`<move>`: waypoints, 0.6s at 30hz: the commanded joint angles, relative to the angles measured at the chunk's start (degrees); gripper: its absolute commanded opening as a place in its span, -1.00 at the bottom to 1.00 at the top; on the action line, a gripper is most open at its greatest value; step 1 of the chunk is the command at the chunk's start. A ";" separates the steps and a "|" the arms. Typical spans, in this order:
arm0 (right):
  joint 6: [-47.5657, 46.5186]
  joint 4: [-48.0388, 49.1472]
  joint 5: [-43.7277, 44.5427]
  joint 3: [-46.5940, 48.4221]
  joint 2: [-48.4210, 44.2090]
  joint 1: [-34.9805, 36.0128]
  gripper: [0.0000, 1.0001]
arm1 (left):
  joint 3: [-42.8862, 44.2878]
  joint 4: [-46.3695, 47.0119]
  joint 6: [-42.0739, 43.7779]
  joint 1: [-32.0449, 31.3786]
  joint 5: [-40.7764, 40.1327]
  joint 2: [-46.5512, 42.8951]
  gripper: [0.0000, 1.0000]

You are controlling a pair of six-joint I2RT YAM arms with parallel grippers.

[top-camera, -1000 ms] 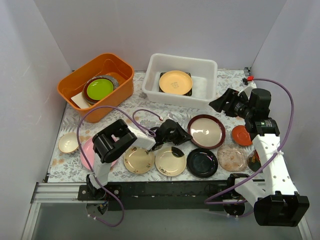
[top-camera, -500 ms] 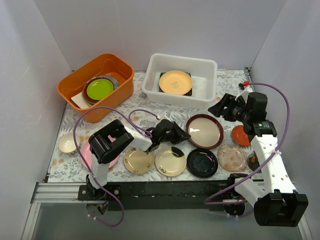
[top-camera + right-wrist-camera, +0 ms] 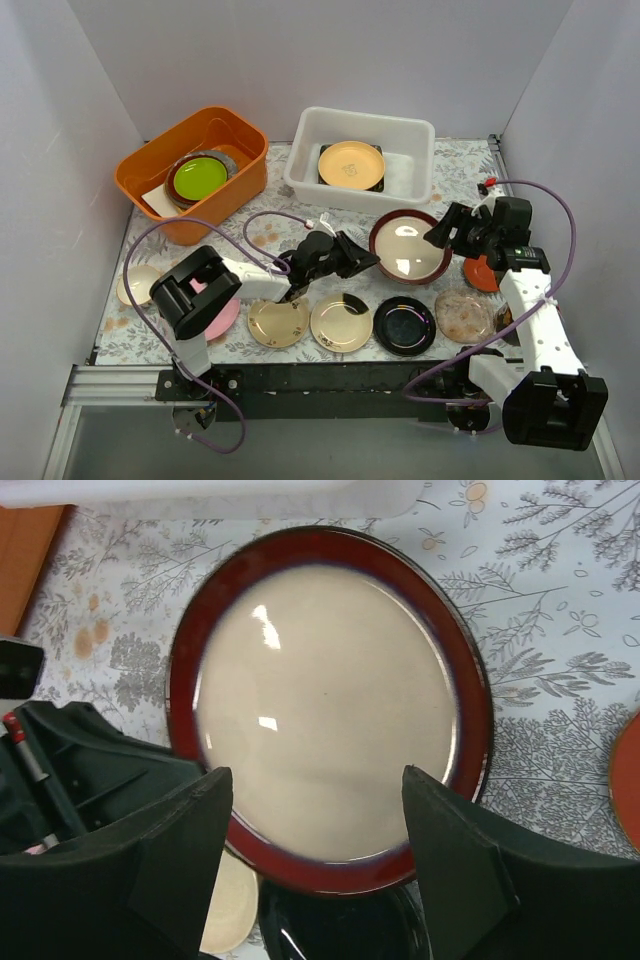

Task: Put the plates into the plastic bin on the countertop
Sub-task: Pick up the plate at the center of the board.

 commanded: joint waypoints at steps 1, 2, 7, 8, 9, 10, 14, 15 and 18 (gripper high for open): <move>-3.29 -0.25 -0.31 1.07 -0.30 -3.07 0.56 | 0.50 8.68 -10.33 0.14 2.12 -8.01 -1.00; -3.64 -0.42 -0.75 1.16 -0.56 -3.42 0.63 | 0.42 7.64 -10.15 0.14 2.12 -8.88 -1.00; -3.73 -0.08 -1.11 1.33 -1.62 -5.09 0.71 | -0.37 6.66 -7.96 -0.13 2.04 -11.26 -1.00; -3.73 -0.07 -1.37 1.33 -1.70 -5.36 0.72 | -0.55 6.49 -7.87 -0.13 2.04 -11.70 -1.00; -3.73 -0.16 -1.46 1.42 -1.62 -5.54 0.72 | -0.64 6.22 -7.78 -0.04 1.95 -12.31 -1.00; -3.73 -0.16 -1.90 1.42 -1.62 -5.71 0.72 | -0.73 6.22 -7.60 -0.21 2.12 -12.58 -1.00; -3.73 -0.25 -1.72 1.60 -1.88 -6.06 0.72 | -1.16 4.29 -6.11 -0.48 0.90 -14.60 -1.00; -3.65 0.10 -1.99 1.51 -1.88 -6.24 0.72 | -1.25 4.20 -5.93 -0.57 0.81 -14.95 -1.00; -2.86 1.24 -3.83 0.02 -1.44 -6.41 0.69 | -1.78 5.16 -6.02 -0.65 1.07 -15.74 -1.00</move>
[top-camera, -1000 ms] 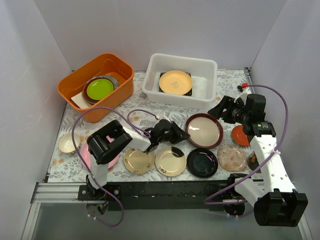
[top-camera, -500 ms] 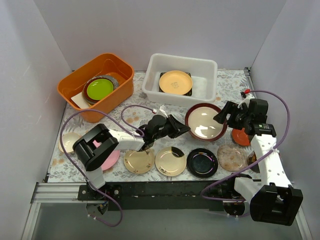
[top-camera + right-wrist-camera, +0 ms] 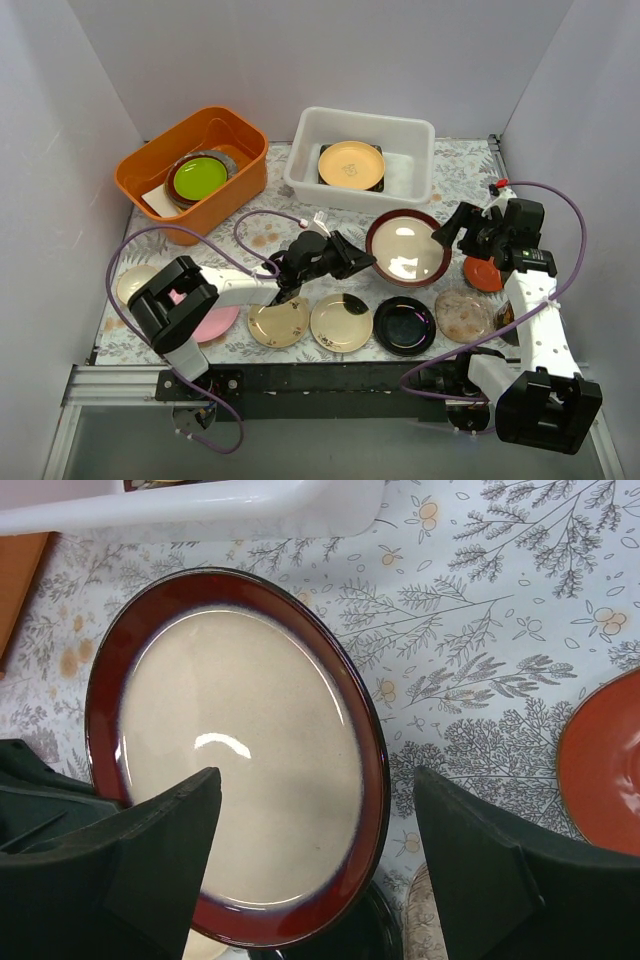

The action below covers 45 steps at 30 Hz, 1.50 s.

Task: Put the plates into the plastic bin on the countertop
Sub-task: Pick up the plate at the center of the board, then place the plate in the plastic bin.

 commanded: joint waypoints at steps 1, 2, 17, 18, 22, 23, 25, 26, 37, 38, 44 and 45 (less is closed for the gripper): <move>0.29 2.94 -3.76 -0.42 -0.55 -0.49 0.69 | 1.13 9.43 -6.17 -0.50 0.61 -7.22 -1.00; 0.47 3.39 -4.56 -1.29 -0.46 -0.67 0.68 | 1.21 9.25 -6.00 -0.68 0.61 -7.40 -1.00; 1.52 8.13 -11.51 -4.29 -1.51 -0.67 0.11 | 3.76 7.41 -4.41 -1.56 0.87 -8.28 -1.00; 1.53 8.14 -11.68 -4.38 -1.34 -0.76 0.08 | 3.94 7.49 -4.33 -1.64 0.88 -8.45 -1.00; 1.52 8.40 -12.21 -5.08 -0.55 -0.76 0.07 | 4.64 6.53 -3.71 -1.65 0.88 -9.33 -1.00; 1.61 8.49 -12.30 -5.17 -0.46 -0.76 0.04 | 4.55 6.53 -3.36 -1.65 0.70 -9.50 -1.00; 1.61 8.49 -12.47 -5.26 0.07 -0.76 -0.07 | 4.55 6.79 -3.19 -1.56 0.61 -9.94 -1.00; 1.61 8.49 -12.56 -5.26 0.16 -0.67 -0.07 | 4.47 6.97 -3.18 -1.56 0.61 -10.03 -1.00; 1.53 9.63 -14.58 -6.22 1.39 -0.76 0.03 | 4.38 7.94 -2.48 -1.56 1.31 -11.00 -1.00; 1.35 9.72 -14.67 -6.22 1.48 -0.67 0.07 | 4.38 7.76 -2.39 -1.56 1.31 -11.17 -1.00; 1.53 10.16 -15.55 -6.84 2.00 -0.76 0.17 | 3.24 8.11 -2.57 -1.64 0.88 -12.14 -1.00; 1.61 10.25 -15.46 -7.01 2.00 -0.76 0.16 | 2.89 8.72 -2.66 -1.56 0.96 -12.40 -1.00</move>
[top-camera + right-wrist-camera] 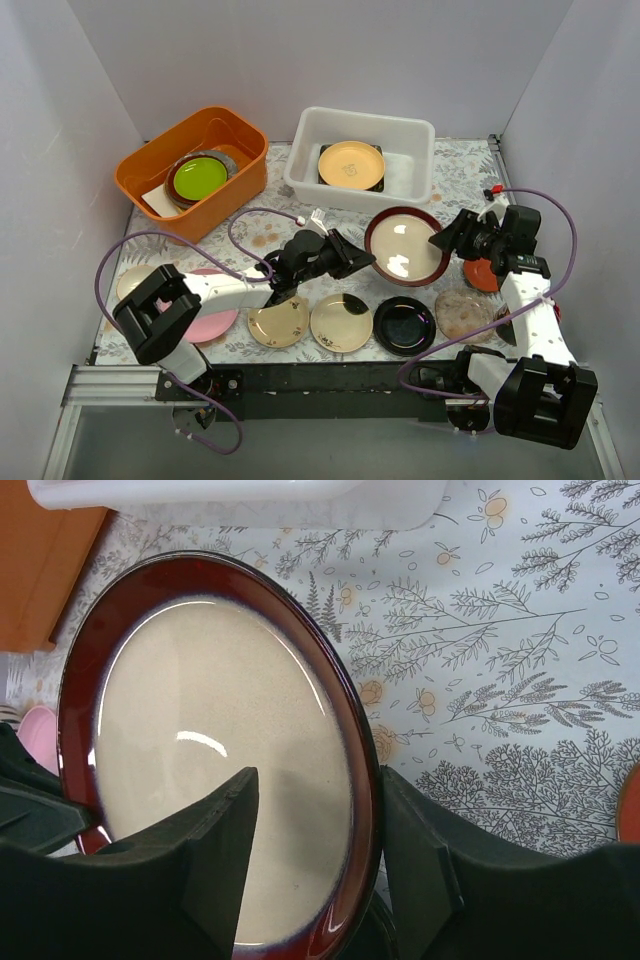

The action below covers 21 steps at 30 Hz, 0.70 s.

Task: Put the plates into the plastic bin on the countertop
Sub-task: Place the plate in the plastic bin.

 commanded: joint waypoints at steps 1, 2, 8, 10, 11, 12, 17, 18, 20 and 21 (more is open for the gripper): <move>1.20 0.52 -5.08 -1.03 0.45 0.69 0.16 | 2.69 13.47 -3.22 -0.55 1.97 -7.16 -1.00; 1.20 0.52 -4.99 -1.11 0.45 0.77 0.16 | 2.25 13.64 -3.14 -0.64 1.79 -7.51 -1.00; 1.46 0.96 -4.99 -1.90 0.45 0.42 0.15 | 1.54 12.15 -2.00 -0.64 0.83 -10.24 -1.00; 2.07 1.66 -5.61 -2.25 0.37 0.42 0.14 | 0.84 12.50 -2.17 -0.55 0.74 -10.41 -1.00; 2.08 1.75 -5.78 -2.34 0.37 0.51 0.12 | 0.58 12.68 -2.34 -0.64 0.74 -10.33 -1.00; 2.16 1.92 -6.31 -2.34 0.37 0.42 0.11 | 0.14 13.11 -2.87 -0.64 0.82 -10.24 -1.00; 3.65 5.34 -10.35 -3.31 -0.34 0.42 -0.32 | -0.13 14.00 -3.31 -0.55 1.18 -9.54 -1.00; 4.09 5.96 -11.49 -3.92 -0.69 0.34 -0.41 | -0.13 13.91 -3.31 -0.64 1.18 -9.54 -1.00; 5.23 7.54 -13.16 -4.45 -0.86 0.33 -0.65 | -0.13 13.82 -3.23 -0.55 1.18 -9.54 -1.00; 5.59 8.86 -14.39 -4.98 -1.04 0.42 -0.74 | -0.21 13.65 -3.14 -0.55 1.09 -9.62 -1.00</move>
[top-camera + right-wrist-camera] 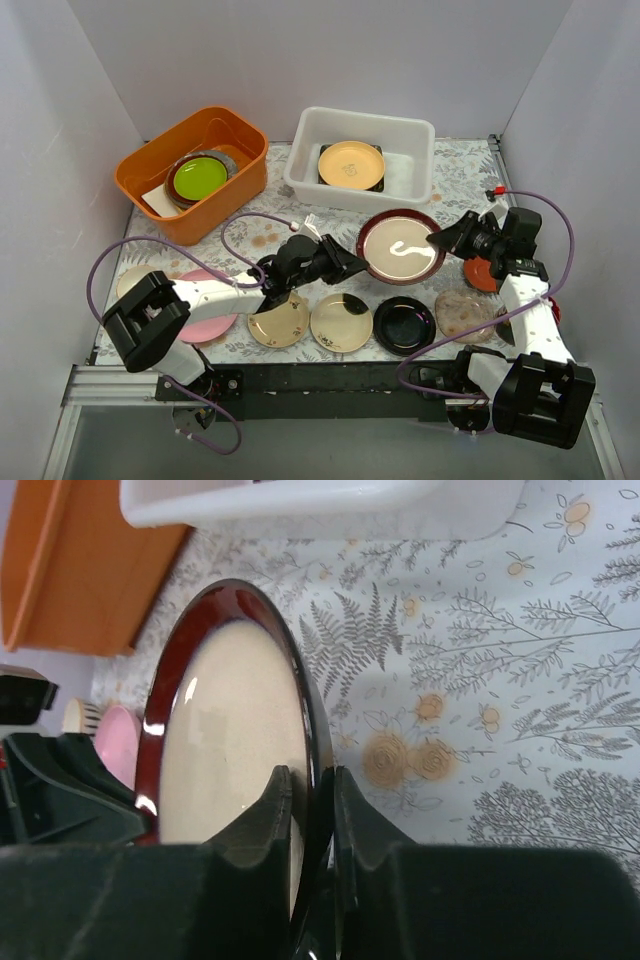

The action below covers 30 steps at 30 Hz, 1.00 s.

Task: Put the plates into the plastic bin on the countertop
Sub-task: Place the plate in the plastic bin.

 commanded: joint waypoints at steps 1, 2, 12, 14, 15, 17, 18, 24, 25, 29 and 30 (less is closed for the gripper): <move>0.30 3.47 -7.71 -2.38 -1.15 1.32 -0.85 | 2.96 14.91 -2.92 -0.55 1.26 -5.71 -1.00; 0.57 4.26 -8.41 -2.73 -1.15 1.14 -0.89 | 2.61 14.82 -2.74 -0.55 1.18 -5.89 -1.00; 2.42 7.52 -11.31 -3.26 -1.24 1.14 -0.97 | 0.66 9.82 -0.02 -0.64 -1.55 -9.84 -0.90; 2.77 7.52 -11.23 -2.47 -1.50 1.14 -0.97 | 1.28 6.32 1.64 -0.55 -2.42 -11.33 -0.77; 2.85 7.60 -11.14 -2.30 -1.59 1.06 -0.97 | 1.81 4.91 2.87 -0.64 -3.38 -11.77 -0.67; 3.20 7.52 -10.88 -1.68 -1.85 1.14 -0.97 | 2.07 2.10 3.41 -0.55 -5.22 -13.26 -0.61; 3.21 7.60 -10.70 -1.42 -1.85 1.06 -0.97 | 1.99 1.82 3.93 -0.64 -5.94 -13.79 -0.56; 3.99 7.95 -10.52 -0.19 -1.50 1.06 -0.97 | 2.42 -2.13 6.13 -0.55 -7.52 -16.69 0.17; 4.26 8.39 -10.61 -0.10 -1.41 1.05 -0.97 | 2.69 -2.92 7.00 -0.64 -7.79 -16.87 0.25; 5.49 9.36 -10.61 0.60 -0.98 1.14 -0.97 | 4.70 -8.19 9.64 -0.64 -9.10 -17.93 0.73; 6.10 9.36 -10.61 0.78 -0.97 1.14 -0.97 | 5.06 -9.25 10.09 -0.64 -9.54 -18.19 0.77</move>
